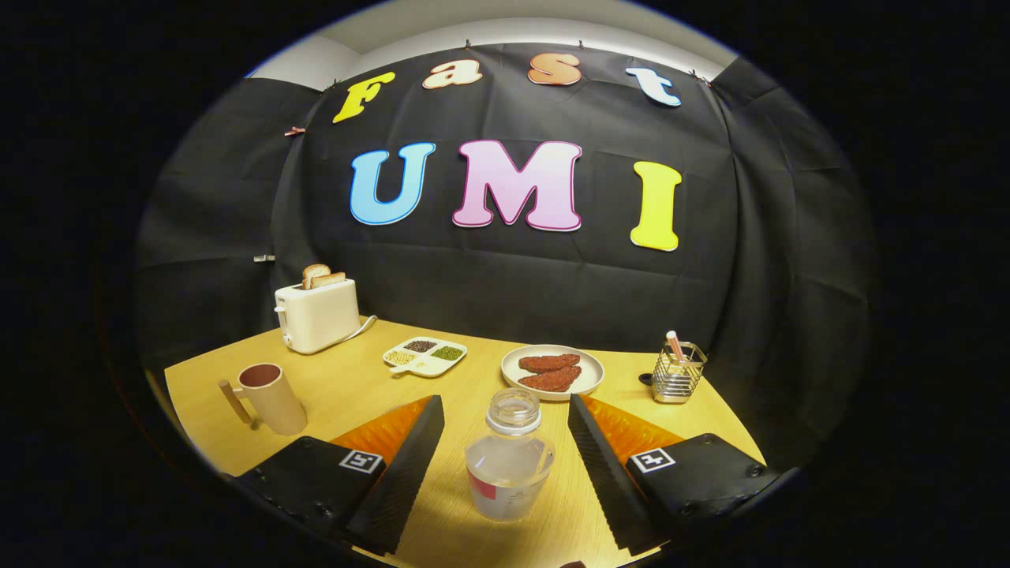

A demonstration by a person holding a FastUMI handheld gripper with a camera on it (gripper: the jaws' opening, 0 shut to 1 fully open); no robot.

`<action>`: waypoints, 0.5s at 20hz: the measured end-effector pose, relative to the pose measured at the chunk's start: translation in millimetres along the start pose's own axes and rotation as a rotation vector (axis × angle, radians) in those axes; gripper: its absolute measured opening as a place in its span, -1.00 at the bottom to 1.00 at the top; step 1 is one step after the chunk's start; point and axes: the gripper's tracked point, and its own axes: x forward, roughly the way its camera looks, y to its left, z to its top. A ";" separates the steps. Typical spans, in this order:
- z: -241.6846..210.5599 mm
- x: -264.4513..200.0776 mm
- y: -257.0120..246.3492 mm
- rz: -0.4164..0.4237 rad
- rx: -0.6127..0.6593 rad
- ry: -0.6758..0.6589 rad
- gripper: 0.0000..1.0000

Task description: Take the bottle from table, then pour the juice into the cup, finally place the bottle on the coaster

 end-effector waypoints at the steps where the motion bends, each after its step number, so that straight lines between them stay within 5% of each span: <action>1: -4.4 2.3 -0.7 0.003 -0.002 0.005 0.95; 10: -38.5 16.8 -1.6 0.022 0.031 0.068 0.95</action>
